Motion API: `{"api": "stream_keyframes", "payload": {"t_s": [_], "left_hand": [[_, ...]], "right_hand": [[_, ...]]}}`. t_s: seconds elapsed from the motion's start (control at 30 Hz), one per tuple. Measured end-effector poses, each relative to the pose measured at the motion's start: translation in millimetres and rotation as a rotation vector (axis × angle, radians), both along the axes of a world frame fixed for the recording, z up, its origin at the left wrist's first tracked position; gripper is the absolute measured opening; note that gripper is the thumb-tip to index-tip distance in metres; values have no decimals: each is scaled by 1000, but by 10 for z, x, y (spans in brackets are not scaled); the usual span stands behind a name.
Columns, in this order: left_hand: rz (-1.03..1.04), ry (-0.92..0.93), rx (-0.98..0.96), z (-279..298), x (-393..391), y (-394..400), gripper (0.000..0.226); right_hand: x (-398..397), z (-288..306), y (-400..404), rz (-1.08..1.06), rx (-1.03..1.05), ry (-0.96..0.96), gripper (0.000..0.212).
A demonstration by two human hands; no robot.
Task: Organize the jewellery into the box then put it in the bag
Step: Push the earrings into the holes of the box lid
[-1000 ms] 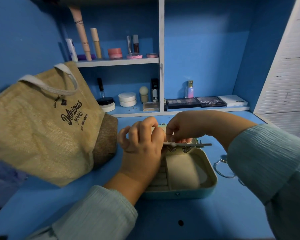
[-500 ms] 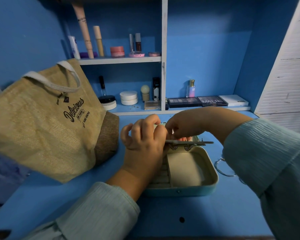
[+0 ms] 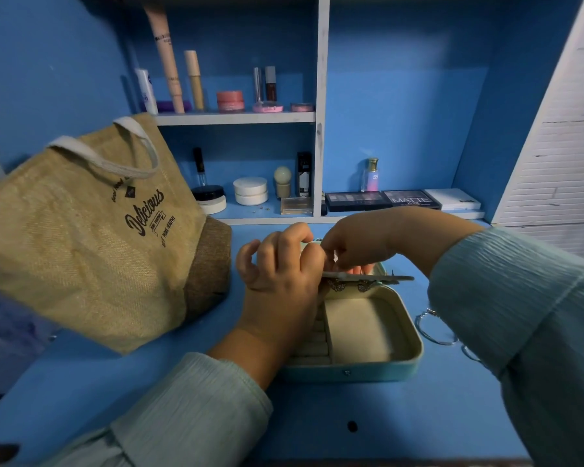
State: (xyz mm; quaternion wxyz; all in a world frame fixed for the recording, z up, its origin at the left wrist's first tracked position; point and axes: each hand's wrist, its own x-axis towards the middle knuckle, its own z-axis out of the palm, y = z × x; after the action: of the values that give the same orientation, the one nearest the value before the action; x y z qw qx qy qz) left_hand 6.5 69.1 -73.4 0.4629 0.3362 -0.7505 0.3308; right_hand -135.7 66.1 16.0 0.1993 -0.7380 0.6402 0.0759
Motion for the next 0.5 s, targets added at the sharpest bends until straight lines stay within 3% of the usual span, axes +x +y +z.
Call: {"api": "stream_keyframes", "payload": {"t_s": [0.23,0.33,0.5], "left_hand": [[-11,34,-22,-7,-21,-28,29],[-17,23,-15,1,-26,-35,37],[14,1,25,47,-36,-47,36]], "right_hand": [[-98,-4,127,-133,-108,-241,17],[-197,8,238,-240,-178,-352,17],[-391,97,513,-333,-264,-288,17]]}}
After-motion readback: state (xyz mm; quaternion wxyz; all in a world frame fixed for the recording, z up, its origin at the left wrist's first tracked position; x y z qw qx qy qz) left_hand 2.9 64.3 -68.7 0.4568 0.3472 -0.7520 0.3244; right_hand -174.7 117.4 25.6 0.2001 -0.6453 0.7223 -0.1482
